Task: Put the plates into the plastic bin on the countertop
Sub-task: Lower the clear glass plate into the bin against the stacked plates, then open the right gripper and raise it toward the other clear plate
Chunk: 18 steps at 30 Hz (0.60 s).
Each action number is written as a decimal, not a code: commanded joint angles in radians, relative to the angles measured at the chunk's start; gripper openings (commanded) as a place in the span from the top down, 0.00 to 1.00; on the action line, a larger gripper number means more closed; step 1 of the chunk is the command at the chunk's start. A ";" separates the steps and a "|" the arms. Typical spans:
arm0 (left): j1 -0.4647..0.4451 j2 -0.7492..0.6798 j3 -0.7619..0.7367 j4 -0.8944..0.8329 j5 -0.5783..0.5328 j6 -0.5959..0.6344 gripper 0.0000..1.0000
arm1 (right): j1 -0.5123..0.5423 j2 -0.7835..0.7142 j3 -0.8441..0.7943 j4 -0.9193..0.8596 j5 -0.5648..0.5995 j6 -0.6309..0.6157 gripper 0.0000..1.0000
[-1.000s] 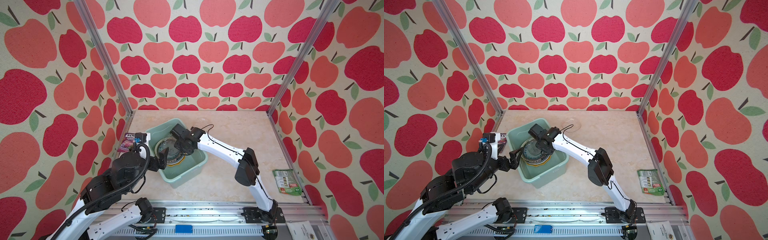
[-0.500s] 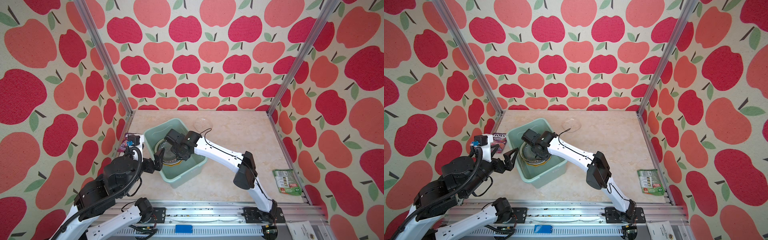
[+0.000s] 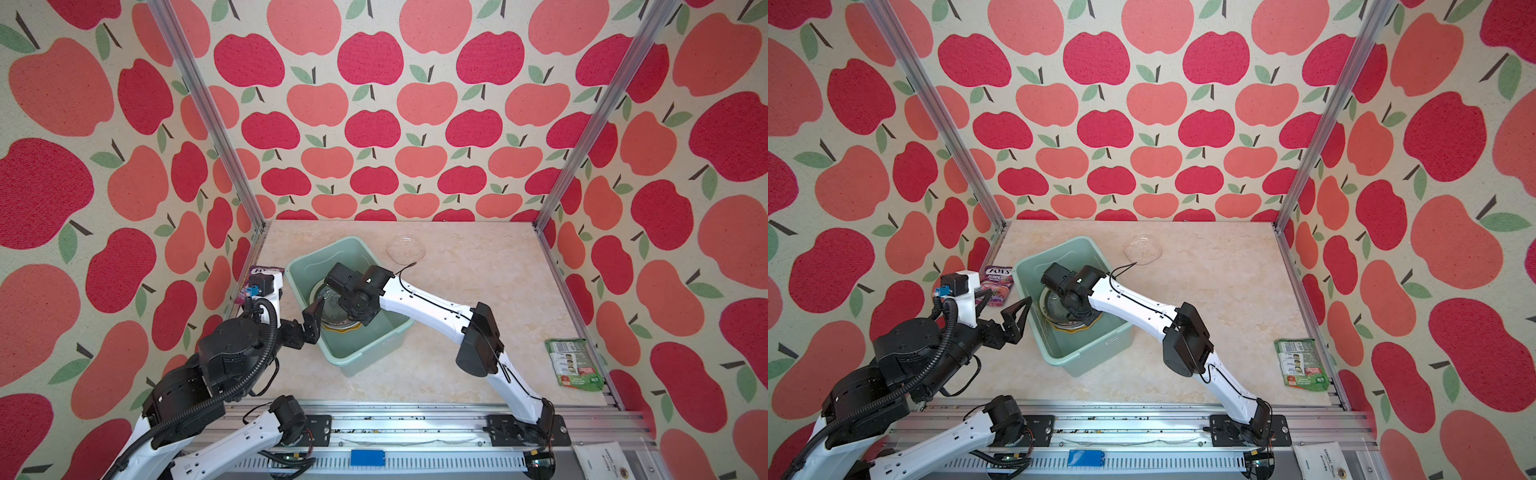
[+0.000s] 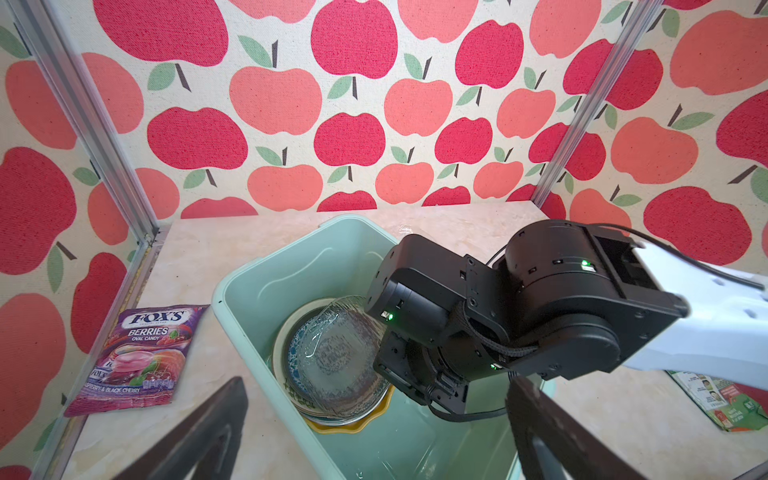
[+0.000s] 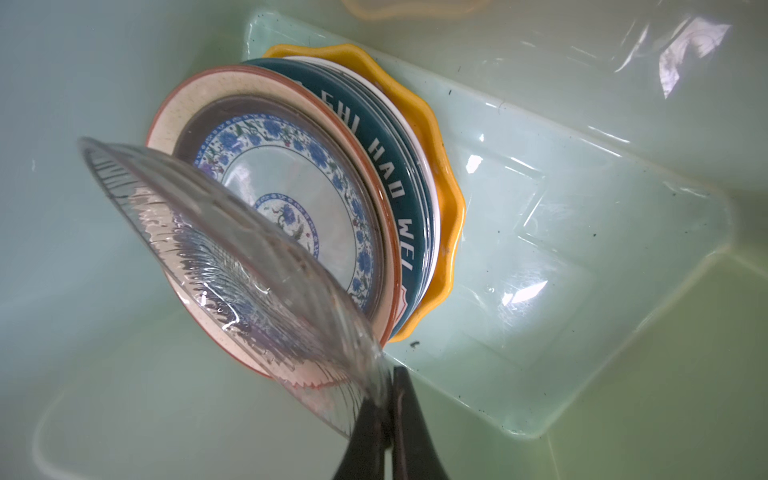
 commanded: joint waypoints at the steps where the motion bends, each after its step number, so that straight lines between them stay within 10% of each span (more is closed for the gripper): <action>1: -0.004 -0.011 -0.009 0.020 -0.030 0.026 0.01 | -0.008 0.030 0.027 -0.006 -0.018 0.021 0.97; 18: -0.004 -0.005 -0.003 0.054 -0.057 0.064 0.01 | -0.029 0.020 -0.004 0.057 -0.021 0.014 0.67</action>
